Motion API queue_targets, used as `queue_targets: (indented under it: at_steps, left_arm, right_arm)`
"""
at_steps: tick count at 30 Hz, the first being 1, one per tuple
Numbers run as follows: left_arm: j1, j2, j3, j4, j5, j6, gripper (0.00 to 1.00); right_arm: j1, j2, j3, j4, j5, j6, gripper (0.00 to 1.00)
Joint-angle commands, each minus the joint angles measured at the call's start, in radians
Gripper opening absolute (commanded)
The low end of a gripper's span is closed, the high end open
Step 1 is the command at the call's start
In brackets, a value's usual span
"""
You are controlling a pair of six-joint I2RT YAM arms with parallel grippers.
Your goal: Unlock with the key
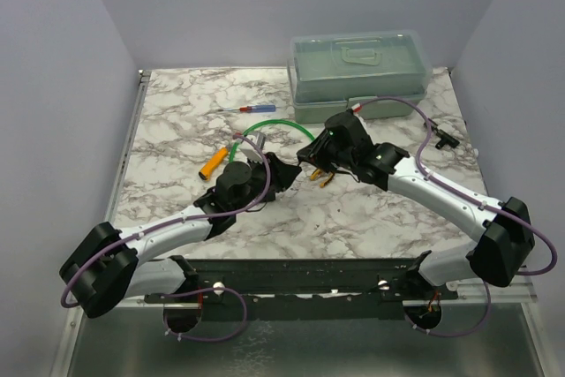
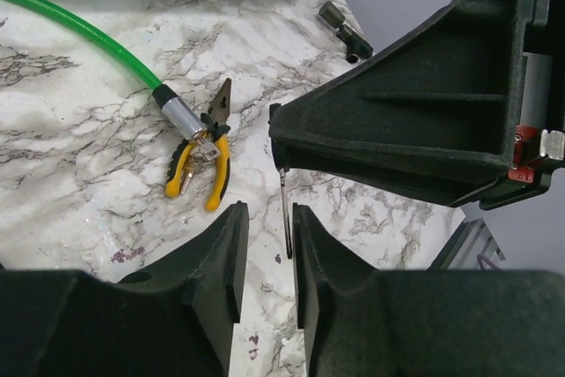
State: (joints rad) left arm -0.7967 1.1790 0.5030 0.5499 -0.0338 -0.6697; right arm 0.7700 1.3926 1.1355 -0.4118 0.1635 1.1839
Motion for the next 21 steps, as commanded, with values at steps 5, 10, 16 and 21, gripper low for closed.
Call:
queue_targets:
  at_steps: [5, 10, 16, 21]
  left_arm:
    - [-0.009, 0.011, 0.035, 0.048, 0.032, 0.028, 0.0]
    - [-0.009, -0.037, 0.019, 0.032, 0.014, 0.039, 0.0]
    - [-0.007, -0.14, 0.077, -0.19, 0.073, 0.076, 0.0]
    - [-0.006, -0.218, 0.195, -0.478, 0.163, 0.101, 0.0]
  right_arm:
    - [-0.006, -0.033, -0.021, 0.026, -0.024, 0.015, 0.1]
    - [-0.007, -0.071, -0.062, 0.091, -0.033, -0.014, 0.29]
    - [-0.008, -0.128, -0.045, 0.148, -0.054, -0.297, 0.9]
    - [-0.008, -0.304, -0.182, 0.351, -0.113, -0.595, 0.88]
